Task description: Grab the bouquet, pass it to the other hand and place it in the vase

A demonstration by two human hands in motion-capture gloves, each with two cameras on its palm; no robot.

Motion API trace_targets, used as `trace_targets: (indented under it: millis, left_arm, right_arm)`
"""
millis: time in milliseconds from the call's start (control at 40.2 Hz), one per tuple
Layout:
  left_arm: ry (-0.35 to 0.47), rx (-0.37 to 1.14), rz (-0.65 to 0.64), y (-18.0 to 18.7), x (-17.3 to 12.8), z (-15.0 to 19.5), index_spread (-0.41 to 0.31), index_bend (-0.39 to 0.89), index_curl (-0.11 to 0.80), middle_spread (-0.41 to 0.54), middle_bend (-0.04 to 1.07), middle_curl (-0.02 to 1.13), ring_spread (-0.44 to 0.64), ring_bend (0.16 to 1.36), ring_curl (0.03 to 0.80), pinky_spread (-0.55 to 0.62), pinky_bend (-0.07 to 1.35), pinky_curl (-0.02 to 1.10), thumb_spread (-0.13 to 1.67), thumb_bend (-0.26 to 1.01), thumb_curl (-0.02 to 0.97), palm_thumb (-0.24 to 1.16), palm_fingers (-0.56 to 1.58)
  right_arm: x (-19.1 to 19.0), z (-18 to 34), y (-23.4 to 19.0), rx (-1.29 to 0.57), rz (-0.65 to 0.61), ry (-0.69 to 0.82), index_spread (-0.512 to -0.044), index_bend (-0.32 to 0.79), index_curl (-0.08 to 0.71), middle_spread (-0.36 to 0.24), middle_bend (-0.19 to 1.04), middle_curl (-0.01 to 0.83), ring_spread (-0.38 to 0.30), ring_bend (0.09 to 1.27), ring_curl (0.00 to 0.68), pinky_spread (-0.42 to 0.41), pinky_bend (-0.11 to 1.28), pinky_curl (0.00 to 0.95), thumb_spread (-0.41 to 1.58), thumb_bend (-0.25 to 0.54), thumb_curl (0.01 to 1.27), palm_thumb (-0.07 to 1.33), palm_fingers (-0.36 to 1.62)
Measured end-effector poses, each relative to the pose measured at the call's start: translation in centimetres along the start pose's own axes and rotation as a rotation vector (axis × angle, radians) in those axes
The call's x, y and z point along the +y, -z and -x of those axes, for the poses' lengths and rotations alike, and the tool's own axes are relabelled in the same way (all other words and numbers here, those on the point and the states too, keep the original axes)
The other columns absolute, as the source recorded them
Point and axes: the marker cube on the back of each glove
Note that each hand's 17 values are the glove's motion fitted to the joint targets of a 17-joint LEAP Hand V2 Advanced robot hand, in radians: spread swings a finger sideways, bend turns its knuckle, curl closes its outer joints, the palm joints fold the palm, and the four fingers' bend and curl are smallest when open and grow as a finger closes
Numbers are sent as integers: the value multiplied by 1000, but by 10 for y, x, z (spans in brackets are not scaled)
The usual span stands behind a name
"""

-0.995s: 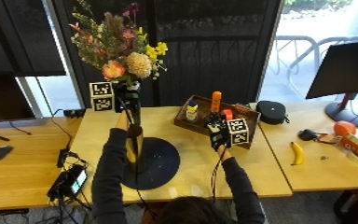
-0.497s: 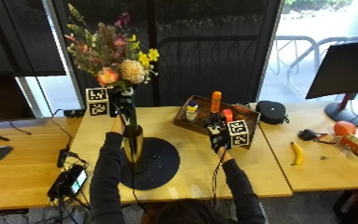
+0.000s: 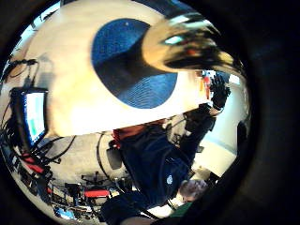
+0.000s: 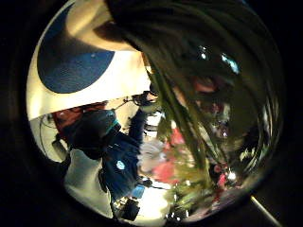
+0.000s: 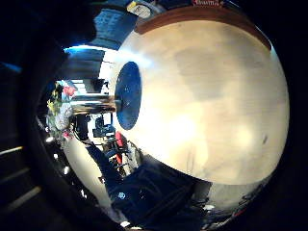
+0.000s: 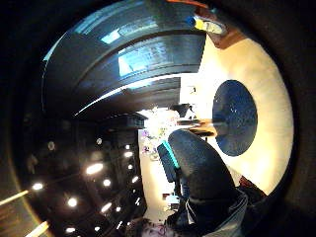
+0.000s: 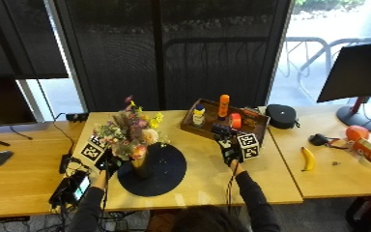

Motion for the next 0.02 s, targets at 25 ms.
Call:
trace_targets:
  millis: [25]
  left_arm:
    - [5,-6,-7,0,1,0,124,-1,356,321,147,412,404,492,352,427,367,437,882,-25,386,563,-204]
  right_arm:
    - [0,0,-1,-7,4,-18,-365,154,241,-63,191,361,-2,343,328,111,355,353,1083,-17,308,431,214]
